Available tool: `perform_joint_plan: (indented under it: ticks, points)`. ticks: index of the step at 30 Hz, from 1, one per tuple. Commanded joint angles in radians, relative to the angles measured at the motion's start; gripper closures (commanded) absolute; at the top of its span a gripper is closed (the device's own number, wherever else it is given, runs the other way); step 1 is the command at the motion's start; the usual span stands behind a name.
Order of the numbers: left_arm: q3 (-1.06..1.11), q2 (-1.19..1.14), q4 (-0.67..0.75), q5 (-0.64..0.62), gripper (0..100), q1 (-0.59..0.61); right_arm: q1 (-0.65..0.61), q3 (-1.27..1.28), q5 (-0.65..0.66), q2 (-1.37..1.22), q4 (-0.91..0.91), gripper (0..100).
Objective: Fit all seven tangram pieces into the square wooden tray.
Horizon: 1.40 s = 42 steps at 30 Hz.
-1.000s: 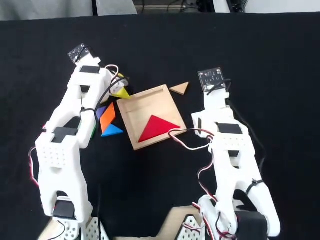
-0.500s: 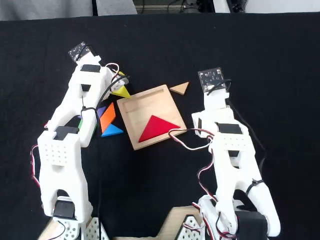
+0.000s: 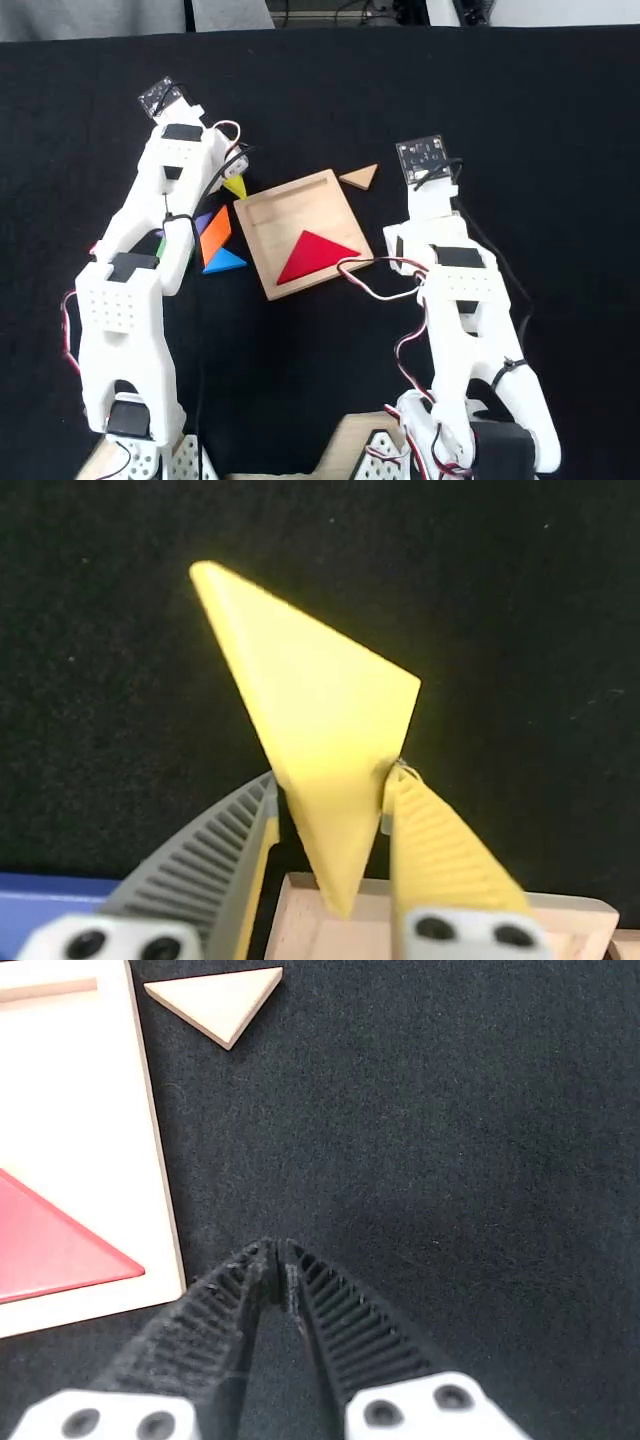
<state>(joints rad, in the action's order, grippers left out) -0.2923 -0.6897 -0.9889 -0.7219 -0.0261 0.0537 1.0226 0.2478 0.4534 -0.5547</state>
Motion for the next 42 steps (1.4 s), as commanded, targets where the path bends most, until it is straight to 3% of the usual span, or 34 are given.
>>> perform_joint_plan:
  ticks: [1,10,22,25,27,35,42]
  points:
    - [-0.03,0.018,-0.011,0.021,86,-0.007,-0.015,-0.004,-0.002,0.03,0.015,98.5]
    - [-0.025,0.084,-0.066,0.109,91,-0.061,-0.015,-0.004,-0.002,0.03,0.015,98.5]
    - [-0.03,0.098,-0.066,0.114,91,-0.05,-0.015,-0.004,-0.002,0.03,0.015,98.5]
    - [-0.042,0.106,-0.077,0.175,98,-0.05,-0.015,-0.004,-0.002,0.03,0.015,98.5]
    - [-0.079,0.146,-0.127,0.229,96,-0.053,-0.015,-0.004,-0.002,0.03,0.015,98.5]
    - [-0.111,0.267,-0.245,0.241,97,-0.062,-0.015,-0.004,-0.002,0.03,0.015,98.5]
    - [-0.104,0.411,-0.477,0.531,97,-0.193,-0.009,-0.004,-0.002,0.03,0.015,98.6]
